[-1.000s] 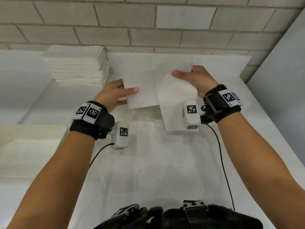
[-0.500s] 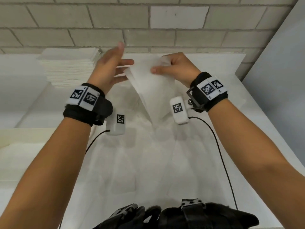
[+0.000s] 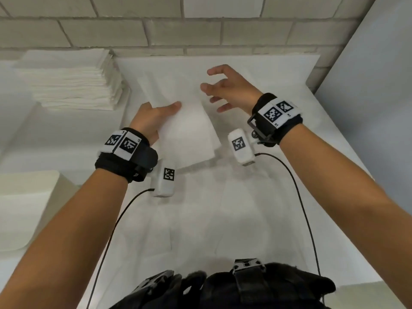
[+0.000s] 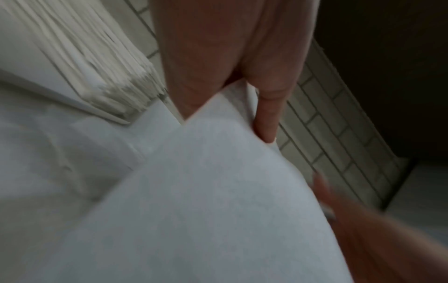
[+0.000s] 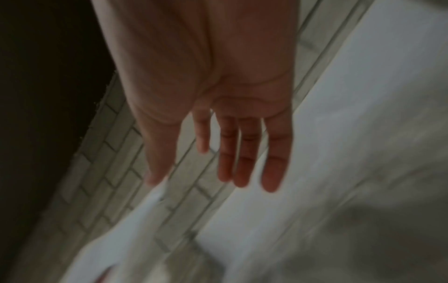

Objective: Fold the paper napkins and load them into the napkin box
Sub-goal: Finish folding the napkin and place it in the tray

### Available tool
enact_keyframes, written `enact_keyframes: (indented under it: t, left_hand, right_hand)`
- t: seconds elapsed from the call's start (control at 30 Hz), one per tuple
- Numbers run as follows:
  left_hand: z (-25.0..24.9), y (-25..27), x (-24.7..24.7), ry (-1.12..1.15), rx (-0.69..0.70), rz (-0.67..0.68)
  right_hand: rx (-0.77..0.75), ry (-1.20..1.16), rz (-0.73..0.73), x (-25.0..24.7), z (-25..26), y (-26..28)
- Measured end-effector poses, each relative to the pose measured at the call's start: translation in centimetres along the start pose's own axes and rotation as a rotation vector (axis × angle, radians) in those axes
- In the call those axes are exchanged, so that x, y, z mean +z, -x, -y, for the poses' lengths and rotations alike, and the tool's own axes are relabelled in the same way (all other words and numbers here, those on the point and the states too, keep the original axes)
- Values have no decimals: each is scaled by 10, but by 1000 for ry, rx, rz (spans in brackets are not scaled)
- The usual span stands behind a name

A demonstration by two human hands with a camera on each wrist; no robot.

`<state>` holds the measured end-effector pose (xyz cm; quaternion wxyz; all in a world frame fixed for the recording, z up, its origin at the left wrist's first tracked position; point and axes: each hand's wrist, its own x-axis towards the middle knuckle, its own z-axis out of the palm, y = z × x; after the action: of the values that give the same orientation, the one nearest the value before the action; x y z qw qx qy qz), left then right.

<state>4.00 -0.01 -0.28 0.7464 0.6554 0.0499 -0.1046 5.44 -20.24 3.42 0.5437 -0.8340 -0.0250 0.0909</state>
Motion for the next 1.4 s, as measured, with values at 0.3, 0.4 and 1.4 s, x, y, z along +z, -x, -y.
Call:
enact_keyframes:
  t: [0.3,0.4,1.4]
  left_hand:
    - [13,0,-25,62,-28,-153]
    - [21,0,-20,37,-67,-163]
    - [30,-4,-1,413,-201,-164]
  right_hand:
    - [400,925,203,-32,-97,31]
    - [356,789,234,-31,-96,26]
    - [-157,-529,-233,-50,18,3]
